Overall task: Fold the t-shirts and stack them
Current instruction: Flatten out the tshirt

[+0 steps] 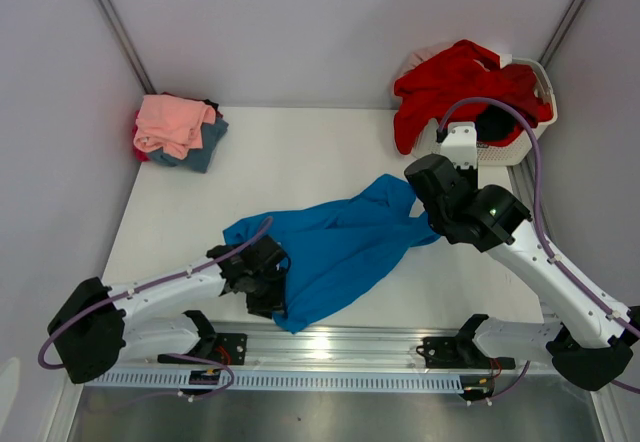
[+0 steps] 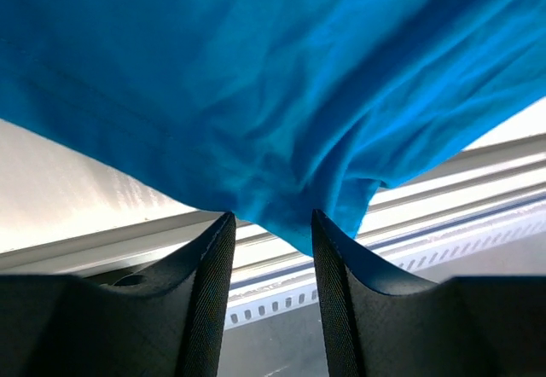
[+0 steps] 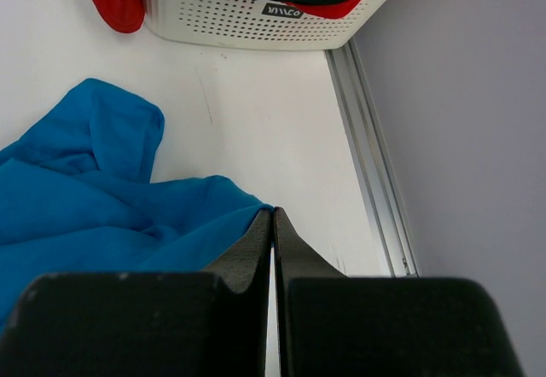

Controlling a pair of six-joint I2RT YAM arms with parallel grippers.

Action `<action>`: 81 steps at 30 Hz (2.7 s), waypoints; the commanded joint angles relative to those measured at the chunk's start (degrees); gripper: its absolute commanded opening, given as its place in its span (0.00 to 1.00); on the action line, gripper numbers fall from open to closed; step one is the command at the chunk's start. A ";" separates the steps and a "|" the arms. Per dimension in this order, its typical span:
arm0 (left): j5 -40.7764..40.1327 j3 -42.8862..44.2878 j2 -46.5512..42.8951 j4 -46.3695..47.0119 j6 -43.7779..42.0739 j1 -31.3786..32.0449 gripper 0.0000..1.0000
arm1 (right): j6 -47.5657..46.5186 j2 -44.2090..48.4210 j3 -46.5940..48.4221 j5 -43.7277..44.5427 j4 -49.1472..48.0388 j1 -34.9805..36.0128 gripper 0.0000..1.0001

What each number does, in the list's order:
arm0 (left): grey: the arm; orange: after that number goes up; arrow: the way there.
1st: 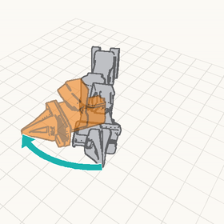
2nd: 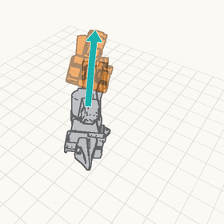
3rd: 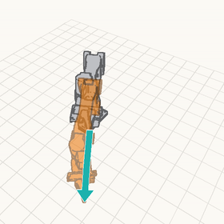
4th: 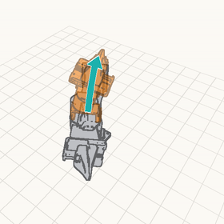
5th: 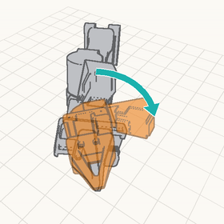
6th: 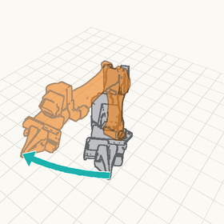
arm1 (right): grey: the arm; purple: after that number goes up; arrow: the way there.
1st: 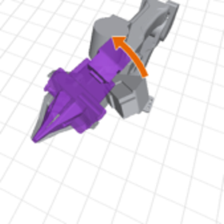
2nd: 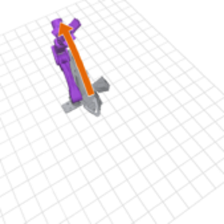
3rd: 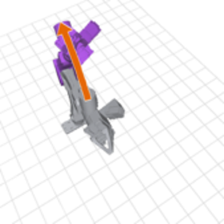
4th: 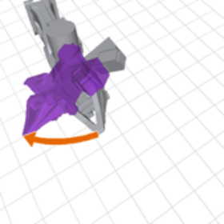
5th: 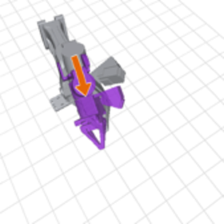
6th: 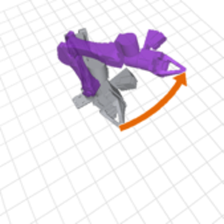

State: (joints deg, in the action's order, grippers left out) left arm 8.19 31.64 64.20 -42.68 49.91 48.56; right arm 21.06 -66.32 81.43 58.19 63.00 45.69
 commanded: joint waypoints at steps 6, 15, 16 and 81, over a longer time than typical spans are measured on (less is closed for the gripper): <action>3.33 0.00 4.08 3.12 -1.48 1.89 0.43 | 1.18 -0.30 1.80 1.92 0.45 0.27 0.00; 3.50 -1.23 7.07 4.88 -1.57 2.25 0.41 | 1.97 -0.30 1.89 1.84 1.42 0.45 0.00; 3.50 -1.40 7.68 5.23 -1.57 2.25 0.41 | 2.06 -0.21 1.89 1.92 1.68 0.45 0.00; -44.56 93.34 10.68 -33.61 -22.94 -34.22 0.00 | -39.70 4.28 14.63 11.86 -44.90 -18.71 0.00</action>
State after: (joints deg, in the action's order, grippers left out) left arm -30.20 122.52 75.20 -73.84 27.38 16.16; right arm -13.30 -61.89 92.40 68.36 24.99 28.84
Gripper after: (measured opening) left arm 0.009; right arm 0.006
